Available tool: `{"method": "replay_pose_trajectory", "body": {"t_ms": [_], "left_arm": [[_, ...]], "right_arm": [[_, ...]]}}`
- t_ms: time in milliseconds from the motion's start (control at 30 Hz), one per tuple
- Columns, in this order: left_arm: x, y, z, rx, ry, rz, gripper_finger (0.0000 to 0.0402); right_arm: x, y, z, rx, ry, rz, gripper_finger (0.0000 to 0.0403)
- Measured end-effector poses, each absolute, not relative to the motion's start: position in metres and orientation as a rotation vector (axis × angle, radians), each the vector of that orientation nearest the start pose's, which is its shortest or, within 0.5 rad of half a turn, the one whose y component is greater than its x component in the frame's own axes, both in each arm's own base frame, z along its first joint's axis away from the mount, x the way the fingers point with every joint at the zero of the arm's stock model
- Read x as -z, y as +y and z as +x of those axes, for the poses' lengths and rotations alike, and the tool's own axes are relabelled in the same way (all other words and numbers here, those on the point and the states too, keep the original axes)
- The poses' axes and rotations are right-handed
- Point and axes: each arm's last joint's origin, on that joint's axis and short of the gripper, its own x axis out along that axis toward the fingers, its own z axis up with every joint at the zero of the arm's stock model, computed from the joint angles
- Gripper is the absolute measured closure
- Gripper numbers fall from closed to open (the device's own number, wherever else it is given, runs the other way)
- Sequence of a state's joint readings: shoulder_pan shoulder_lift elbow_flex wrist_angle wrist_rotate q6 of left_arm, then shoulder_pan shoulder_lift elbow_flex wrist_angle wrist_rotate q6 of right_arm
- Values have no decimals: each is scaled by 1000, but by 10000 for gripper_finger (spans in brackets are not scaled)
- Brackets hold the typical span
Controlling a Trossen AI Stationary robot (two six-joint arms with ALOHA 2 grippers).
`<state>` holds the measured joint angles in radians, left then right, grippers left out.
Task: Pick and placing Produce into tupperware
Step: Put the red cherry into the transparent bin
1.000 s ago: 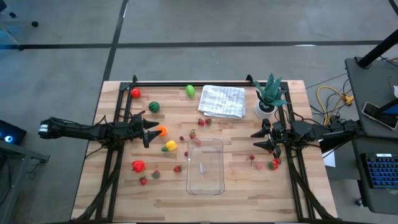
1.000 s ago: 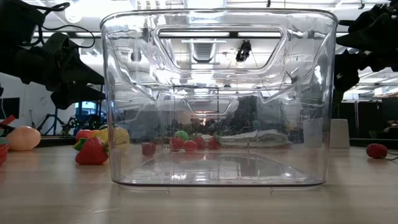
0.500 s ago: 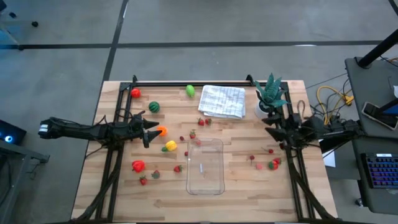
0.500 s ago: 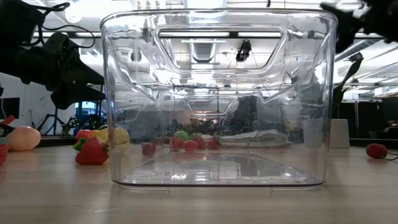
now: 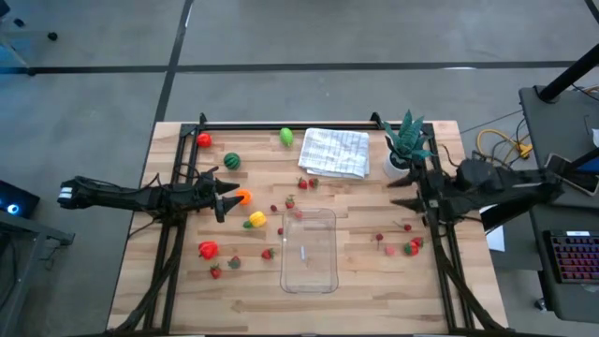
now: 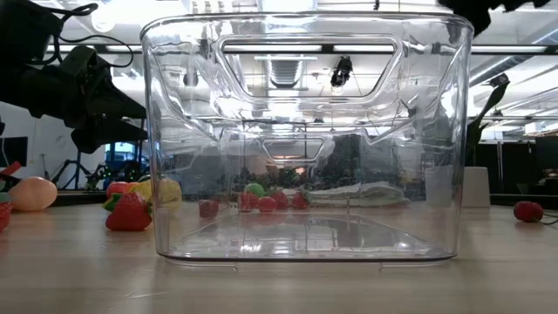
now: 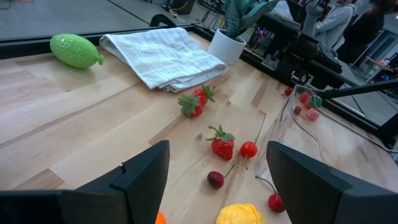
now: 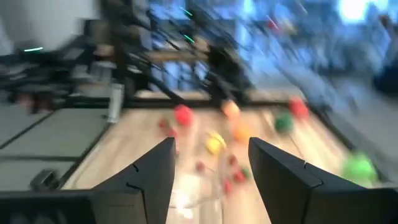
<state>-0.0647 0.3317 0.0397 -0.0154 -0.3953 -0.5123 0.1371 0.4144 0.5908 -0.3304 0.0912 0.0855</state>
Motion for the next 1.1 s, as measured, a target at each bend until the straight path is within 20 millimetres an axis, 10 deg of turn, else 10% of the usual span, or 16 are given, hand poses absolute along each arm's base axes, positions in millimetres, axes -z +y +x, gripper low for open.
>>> {"method": "replay_pose_trajectory", "body": {"t_ms": [300, 533, 1100], "left_arm": [[-148, 4, 113, -401, 209, -428, 147], [-148, 4, 113, -401, 209, -428, 147], [-148, 4, 113, -401, 209, -428, 147]], "right_arm": [[-307, 3, 126, 658, 471, 643, 207], [-289, 21, 162, 428, 832, 925, 207], [-229, 40, 208, 642, 1255, 1251, 207]]}}
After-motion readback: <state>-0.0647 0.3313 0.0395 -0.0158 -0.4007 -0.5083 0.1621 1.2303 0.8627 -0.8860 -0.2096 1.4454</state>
